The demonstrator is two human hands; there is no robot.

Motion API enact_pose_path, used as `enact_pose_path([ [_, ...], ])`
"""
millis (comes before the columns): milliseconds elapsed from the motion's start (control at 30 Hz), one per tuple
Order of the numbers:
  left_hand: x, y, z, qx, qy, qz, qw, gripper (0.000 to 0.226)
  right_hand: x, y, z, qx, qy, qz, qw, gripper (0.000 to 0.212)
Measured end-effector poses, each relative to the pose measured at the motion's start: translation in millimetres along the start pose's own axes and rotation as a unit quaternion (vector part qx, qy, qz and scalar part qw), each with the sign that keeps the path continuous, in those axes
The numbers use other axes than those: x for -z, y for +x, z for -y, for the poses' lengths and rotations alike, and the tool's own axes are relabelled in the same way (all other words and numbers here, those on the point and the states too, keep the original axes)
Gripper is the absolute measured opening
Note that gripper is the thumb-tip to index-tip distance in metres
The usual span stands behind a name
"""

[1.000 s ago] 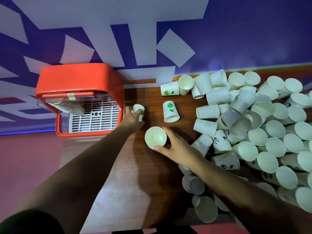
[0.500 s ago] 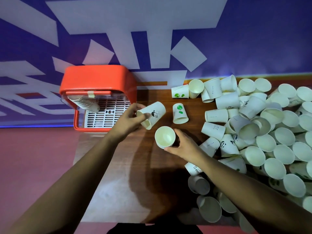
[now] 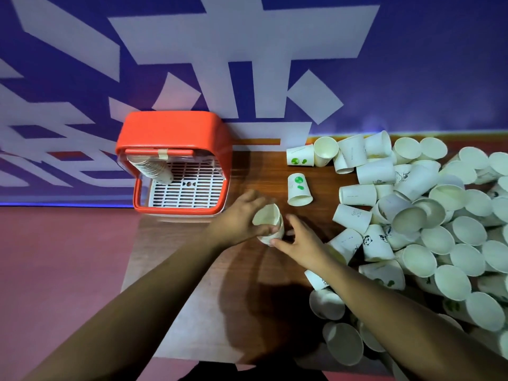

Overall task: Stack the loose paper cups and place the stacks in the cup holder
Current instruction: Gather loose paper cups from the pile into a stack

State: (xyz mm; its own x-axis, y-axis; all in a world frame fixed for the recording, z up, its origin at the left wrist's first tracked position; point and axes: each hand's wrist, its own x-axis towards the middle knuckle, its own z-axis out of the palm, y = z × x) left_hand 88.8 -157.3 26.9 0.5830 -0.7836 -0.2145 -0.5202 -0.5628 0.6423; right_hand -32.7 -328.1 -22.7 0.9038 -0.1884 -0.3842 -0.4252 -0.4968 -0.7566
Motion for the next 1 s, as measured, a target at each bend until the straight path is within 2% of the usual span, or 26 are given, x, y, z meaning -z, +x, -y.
enact_pose_path([
  [100, -15.4, 3.0, 5.5, 0.06, -0.025, 0.044, 0.997, 0.072, -3.6, 3.3, -5.2, -0.015, -0.011, 0.008, 1.0, 0.061],
  [200, -23.5, 2.6, 6.7, 0.062, -0.077, 0.039, 0.994, 0.07, -7.3, 5.0, -8.8, -0.032, 0.002, 0.02, 0.999, 0.07],
  [333, -25.6, -4.0, 6.3, 0.087, -0.132, 0.072, 0.985, 0.067, -12.1, 6.8, -12.4, -0.047, 0.024, 0.032, 0.998, 0.078],
  [433, -24.0, -14.3, 8.5, 0.106, -0.186, 0.044, 0.976, 0.065, -20.7, 10.1, -13.0, -0.046, 0.05, 0.036, 0.997, 0.092],
  [567, -9.0, -35.5, 13.5, 0.116, -0.269, -0.014, 0.956, 0.084, -28.5, 11.4, 8.4, -0.02, 0.076, 0.03, 0.996, 0.078],
  [667, 11.5, -55.5, 27.4, 0.099, -0.346, -0.051, 0.932, 0.084, -29.5, 15.5, 35.6, -0.009, 0.079, 0.013, 0.997, 0.091],
  [867, 52.9, -89.6, 72.2, 0.066, -0.294, -0.038, 0.953, 0.085, -42.3, 26.4, 102.6, 0.057, 0.131, 0.006, 0.99, 0.085],
  [1000, 69.1, -99.2, 98.5, 0.074, -0.27, -0.076, 0.957, 0.068, -69.8, 41.8, 131.6, 0.064, 0.16, 0.014, 0.985, 0.078],
])
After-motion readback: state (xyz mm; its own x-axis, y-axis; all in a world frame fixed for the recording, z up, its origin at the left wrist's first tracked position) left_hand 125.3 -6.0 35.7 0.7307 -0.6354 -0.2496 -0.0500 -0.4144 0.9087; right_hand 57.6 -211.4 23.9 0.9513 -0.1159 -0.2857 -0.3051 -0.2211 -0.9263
